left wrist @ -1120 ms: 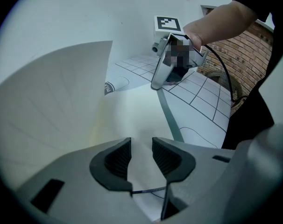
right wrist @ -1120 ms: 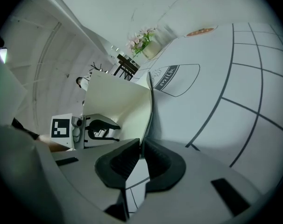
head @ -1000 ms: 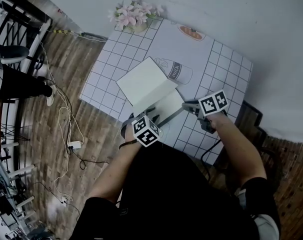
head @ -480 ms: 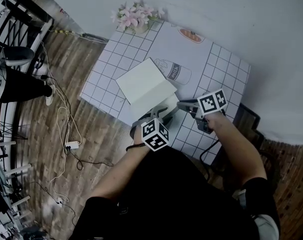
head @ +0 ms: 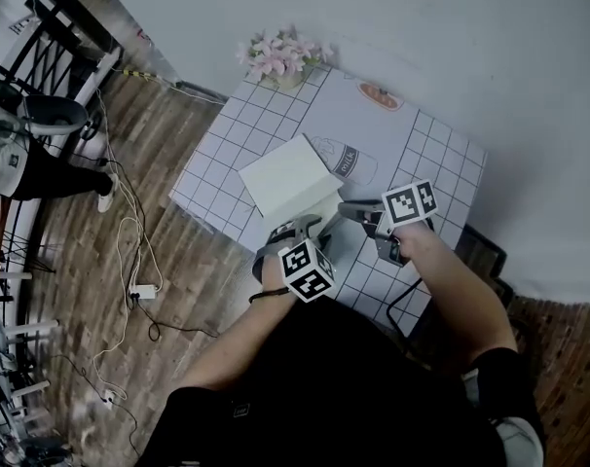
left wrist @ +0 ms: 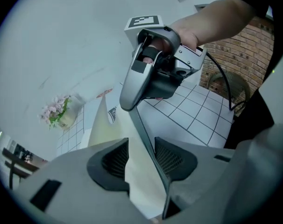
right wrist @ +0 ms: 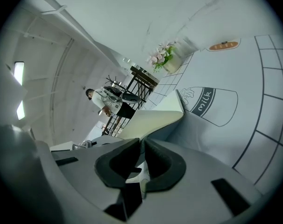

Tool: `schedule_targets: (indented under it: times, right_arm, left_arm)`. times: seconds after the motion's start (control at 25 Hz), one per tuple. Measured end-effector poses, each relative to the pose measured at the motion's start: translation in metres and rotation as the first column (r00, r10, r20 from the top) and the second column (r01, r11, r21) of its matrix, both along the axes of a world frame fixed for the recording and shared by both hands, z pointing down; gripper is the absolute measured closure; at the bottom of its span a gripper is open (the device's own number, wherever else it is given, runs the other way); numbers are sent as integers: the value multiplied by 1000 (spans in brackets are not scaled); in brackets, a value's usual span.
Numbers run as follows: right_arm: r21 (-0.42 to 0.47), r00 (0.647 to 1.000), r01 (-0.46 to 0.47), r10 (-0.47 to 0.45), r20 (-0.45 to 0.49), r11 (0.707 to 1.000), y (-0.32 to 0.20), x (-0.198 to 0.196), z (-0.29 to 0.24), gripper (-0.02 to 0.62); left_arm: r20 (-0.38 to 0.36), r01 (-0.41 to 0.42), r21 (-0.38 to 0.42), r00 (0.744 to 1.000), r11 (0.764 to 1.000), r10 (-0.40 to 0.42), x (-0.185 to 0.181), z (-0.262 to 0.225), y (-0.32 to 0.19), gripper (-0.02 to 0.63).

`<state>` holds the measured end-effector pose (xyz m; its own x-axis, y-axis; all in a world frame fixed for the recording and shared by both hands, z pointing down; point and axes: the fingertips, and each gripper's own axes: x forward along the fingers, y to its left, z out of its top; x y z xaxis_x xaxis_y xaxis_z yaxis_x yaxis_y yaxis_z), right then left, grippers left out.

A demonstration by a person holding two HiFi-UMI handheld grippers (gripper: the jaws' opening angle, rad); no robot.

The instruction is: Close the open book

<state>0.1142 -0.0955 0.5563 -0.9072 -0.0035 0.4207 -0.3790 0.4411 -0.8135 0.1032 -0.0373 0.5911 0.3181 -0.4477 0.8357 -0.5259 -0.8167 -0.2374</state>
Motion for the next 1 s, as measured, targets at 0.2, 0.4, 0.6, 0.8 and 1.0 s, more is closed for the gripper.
schedule_targets:
  times: [0.2,0.4,0.6,0.8,1.0]
  right_arm:
    - [26,999,-44,44,22,999,-14,-4,-7,529]
    - [207,997,5,11,-76,978,-19,0,-14,497]
    - [367,993,9,36,-115,930,-30,14,-29,462]
    - [412,990,36,23,-137,910,-28,28,-37,463]
    - [391,992,-41,84,-94,920,-24,40,-39,469]
  left_arm:
    - [84,7,113,996,994,-17,-17,-22,-18,449]
    - [86,5,126,996,992,-16,-23,-37,-30,449]
    - [114,-2,176,993,984,-18,-31,-52,-49,449]
    - [140,21,194,989,981,-48,-55,-60,-69,449]
    - [163,27,202,985,979,-61,-74,-65,-85,449]
